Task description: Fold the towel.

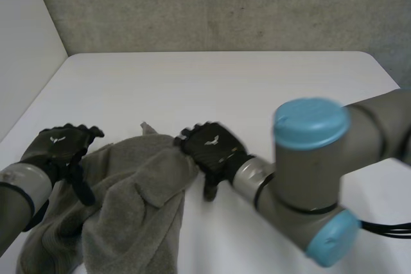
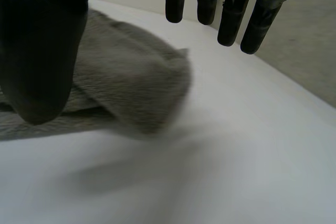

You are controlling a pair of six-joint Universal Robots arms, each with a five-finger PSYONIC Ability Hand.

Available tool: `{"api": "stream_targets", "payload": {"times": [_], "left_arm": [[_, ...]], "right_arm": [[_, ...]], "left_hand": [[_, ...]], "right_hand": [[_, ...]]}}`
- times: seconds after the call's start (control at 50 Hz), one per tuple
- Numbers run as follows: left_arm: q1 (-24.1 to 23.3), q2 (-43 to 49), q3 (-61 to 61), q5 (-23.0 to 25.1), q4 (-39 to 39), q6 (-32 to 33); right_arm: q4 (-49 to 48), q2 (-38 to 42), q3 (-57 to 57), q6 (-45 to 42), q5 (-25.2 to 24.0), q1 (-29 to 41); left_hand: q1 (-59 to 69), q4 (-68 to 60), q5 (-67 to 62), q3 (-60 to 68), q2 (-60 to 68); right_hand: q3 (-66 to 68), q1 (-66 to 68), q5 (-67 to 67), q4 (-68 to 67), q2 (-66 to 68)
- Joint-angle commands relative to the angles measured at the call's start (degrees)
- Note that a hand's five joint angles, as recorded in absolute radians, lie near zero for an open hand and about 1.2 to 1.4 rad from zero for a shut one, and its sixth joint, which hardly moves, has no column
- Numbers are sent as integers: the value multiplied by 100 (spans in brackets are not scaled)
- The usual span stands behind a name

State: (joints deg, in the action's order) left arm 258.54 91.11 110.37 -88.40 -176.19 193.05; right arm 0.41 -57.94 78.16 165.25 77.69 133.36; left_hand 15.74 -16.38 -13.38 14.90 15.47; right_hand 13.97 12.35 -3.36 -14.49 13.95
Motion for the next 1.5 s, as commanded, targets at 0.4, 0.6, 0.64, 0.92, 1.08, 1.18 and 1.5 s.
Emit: {"api": "stream_targets", "payload": {"times": [0.4,0.6,0.64,0.92,1.08,1.18,1.5], "left_arm": [[285,-990,635,579,-565,-48],[-251,-859,688,570,-1030,-65],[-357,-779,679,570,-1101,-65],[-1140,-94,442,561,-1541,5],[-1394,820,55,500,-1602,67],[-1500,1435,-226,500,-1611,225],[-1869,2763,-1254,210,-1611,427]], "right_arm": [[-235,-226,-882,-99,1319,-891],[-217,167,-1214,-1107,449,-2165],[-191,352,-1381,-1353,414,-2218],[-23,-952,-173,-1559,440,-2183],[-15,-2378,1444,-891,448,-2113],[-15,-2714,2353,-652,387,-1928],[-674,-2476,3390,-617,422,-1049]], "left_hand": [[-452,516,1216,-368,-425],[-384,448,1149,-301,-358],[-384,448,1148,-300,-358],[-199,263,963,-115,-173],[356,-292,408,440,383],[356,-292,408,440,383],[1399,-1335,-635,1483,1425]], "right_hand": [[6603,6765,-6664,-6551,6605],[6603,6765,-6664,-6551,6605],[6260,6421,-6320,-6207,6261],[-397,-235,336,449,-395],[26,188,-87,26,28],[335,497,-395,-282,337],[335,497,-395,-282,337]]}}
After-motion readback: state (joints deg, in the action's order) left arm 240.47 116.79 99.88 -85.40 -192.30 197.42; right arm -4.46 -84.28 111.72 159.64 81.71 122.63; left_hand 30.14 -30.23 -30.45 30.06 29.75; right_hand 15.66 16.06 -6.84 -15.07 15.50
